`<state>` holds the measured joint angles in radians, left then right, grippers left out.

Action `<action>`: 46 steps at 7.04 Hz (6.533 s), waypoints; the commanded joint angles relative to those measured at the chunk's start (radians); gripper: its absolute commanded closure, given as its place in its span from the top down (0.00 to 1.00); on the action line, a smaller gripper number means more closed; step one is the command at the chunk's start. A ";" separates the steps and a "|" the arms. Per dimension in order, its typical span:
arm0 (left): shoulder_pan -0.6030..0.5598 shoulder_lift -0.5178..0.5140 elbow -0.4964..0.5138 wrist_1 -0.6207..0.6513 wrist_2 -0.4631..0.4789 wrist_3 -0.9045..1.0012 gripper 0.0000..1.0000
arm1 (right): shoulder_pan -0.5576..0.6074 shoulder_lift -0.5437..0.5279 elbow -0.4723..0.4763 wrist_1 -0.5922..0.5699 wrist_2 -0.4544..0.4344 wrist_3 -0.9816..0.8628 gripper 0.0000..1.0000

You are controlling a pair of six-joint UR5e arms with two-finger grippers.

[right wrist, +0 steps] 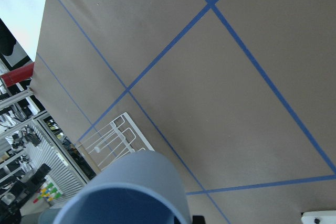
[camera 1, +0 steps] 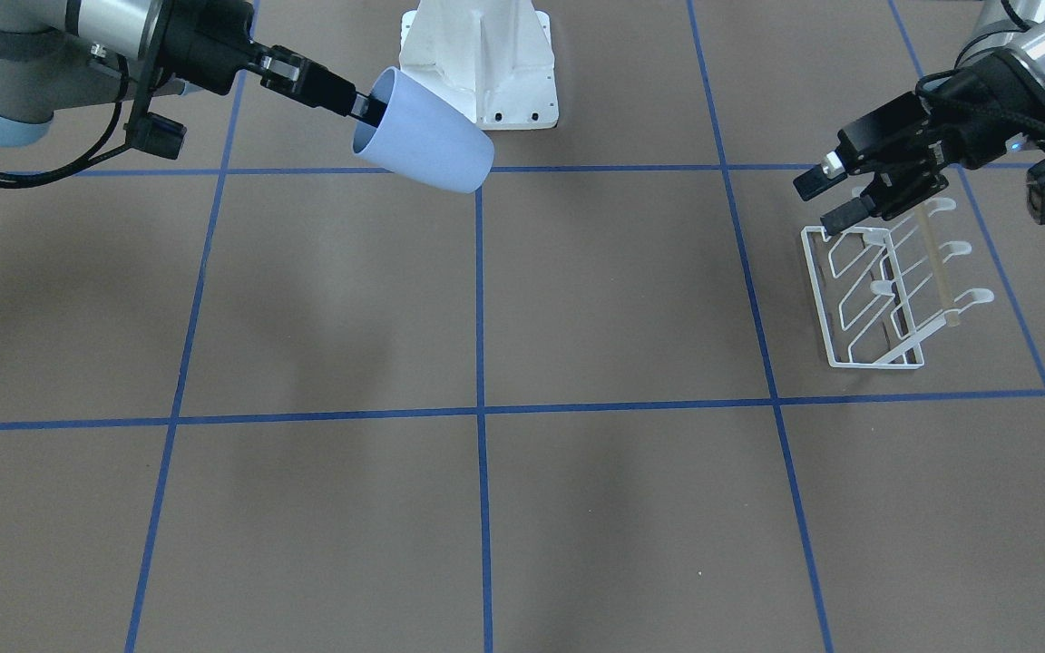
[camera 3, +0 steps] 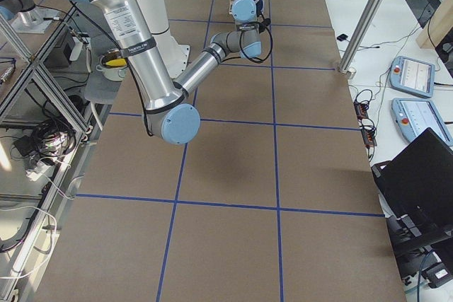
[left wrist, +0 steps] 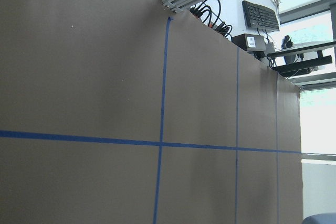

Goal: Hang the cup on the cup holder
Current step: 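Bring the left gripper to the cup base while the right gripper holds it, then close the left gripper on the cup and open the right gripper, then carry the cup toward the wire rack with the left gripper while the right gripper withdraws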

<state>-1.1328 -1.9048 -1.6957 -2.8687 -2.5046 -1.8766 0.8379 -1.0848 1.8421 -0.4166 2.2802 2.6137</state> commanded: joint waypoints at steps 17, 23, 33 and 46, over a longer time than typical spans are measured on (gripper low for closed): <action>0.312 -0.155 -0.028 -0.442 0.463 -0.980 0.98 | -0.158 0.111 -0.142 0.461 -0.295 0.095 0.00; 0.318 -0.165 -0.042 -0.432 0.484 -0.980 0.25 | -0.166 0.111 -0.142 0.460 -0.294 0.060 0.03; 0.022 -0.088 -0.076 -0.312 0.233 -0.714 0.00 | -0.004 -0.071 -0.144 0.427 -0.191 -0.365 1.00; -0.221 0.250 -0.264 0.945 0.254 1.199 0.00 | 0.507 -0.389 -0.156 -0.408 0.082 -1.864 1.00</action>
<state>-1.3960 -1.6561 -1.9039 -2.0896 -2.2946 -0.7704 1.3166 -1.4746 1.6852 -0.7096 2.3655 0.9043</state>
